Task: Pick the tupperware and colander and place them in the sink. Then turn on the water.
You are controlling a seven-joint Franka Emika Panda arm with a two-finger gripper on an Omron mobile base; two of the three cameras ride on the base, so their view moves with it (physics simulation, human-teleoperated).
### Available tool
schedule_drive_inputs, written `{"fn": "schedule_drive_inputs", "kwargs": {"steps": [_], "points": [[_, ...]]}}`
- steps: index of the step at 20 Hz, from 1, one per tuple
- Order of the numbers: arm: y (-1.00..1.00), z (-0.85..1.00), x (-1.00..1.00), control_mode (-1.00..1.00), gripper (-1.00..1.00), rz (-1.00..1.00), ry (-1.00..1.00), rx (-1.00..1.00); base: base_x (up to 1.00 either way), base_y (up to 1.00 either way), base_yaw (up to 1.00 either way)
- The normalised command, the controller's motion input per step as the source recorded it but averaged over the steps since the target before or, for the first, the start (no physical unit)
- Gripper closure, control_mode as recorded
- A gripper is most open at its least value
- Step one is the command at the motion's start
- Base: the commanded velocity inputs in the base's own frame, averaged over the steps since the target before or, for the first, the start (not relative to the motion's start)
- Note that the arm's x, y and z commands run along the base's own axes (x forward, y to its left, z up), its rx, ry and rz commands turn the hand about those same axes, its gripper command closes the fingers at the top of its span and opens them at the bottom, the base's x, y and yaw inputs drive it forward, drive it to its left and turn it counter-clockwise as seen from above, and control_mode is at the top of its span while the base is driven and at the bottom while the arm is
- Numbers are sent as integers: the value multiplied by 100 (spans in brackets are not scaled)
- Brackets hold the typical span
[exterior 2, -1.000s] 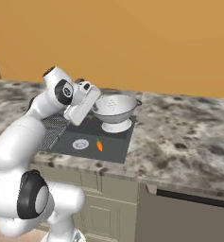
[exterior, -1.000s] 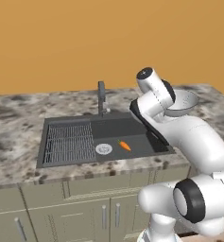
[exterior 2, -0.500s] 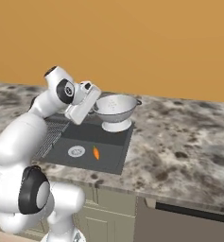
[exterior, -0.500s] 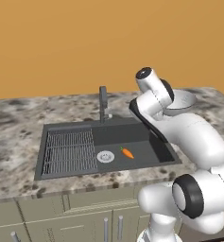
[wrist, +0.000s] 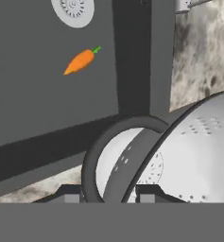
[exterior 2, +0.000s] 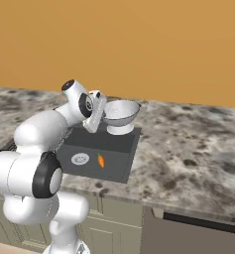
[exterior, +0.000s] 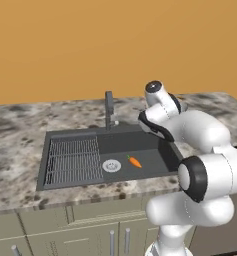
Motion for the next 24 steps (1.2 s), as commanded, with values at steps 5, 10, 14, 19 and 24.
{"fn": "schedule_drive_inputs", "kwargs": {"steps": [5,10,14,19,24], "points": [[1,-62,32,-100,100,38,6,0,0,0,0],[1,-65,18,-100,100,38,2,0,0,0,0],[10,-57,16,-100,100,36,0,0,0,0,0],[5,-38,10,-100,100,40,3,0,0,0,0],[7,-23,17,-100,100,38,8,0,0,0,0]]}}
